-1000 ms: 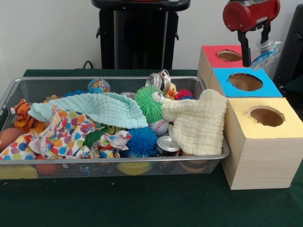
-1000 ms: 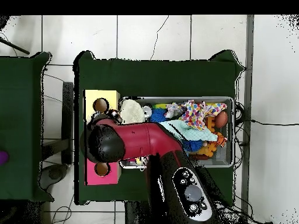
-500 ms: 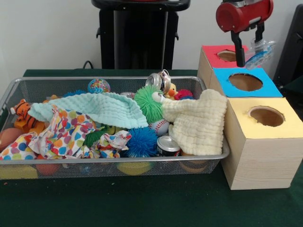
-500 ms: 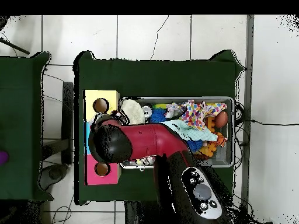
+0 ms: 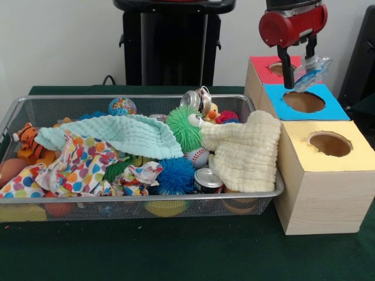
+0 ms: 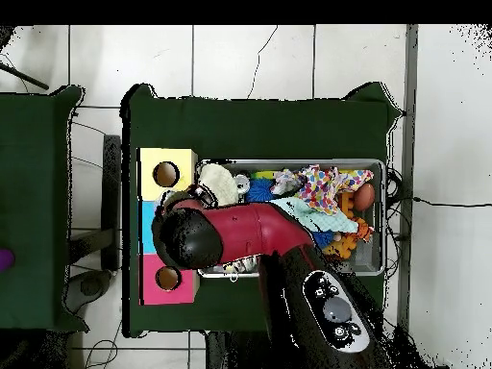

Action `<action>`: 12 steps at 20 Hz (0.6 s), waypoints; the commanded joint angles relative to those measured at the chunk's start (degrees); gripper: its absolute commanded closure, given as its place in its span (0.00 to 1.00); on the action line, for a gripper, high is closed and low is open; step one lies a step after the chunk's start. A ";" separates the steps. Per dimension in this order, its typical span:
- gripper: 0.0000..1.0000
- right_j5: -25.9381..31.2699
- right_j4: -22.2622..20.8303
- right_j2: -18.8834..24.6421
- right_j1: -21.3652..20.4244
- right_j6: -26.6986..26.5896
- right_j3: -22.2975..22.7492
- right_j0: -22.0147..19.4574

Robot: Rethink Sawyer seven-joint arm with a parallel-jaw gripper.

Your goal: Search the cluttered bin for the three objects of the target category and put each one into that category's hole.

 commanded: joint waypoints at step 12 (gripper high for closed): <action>0.00 0.58 -4.57 2.79 2.10 1.29 1.42 -1.53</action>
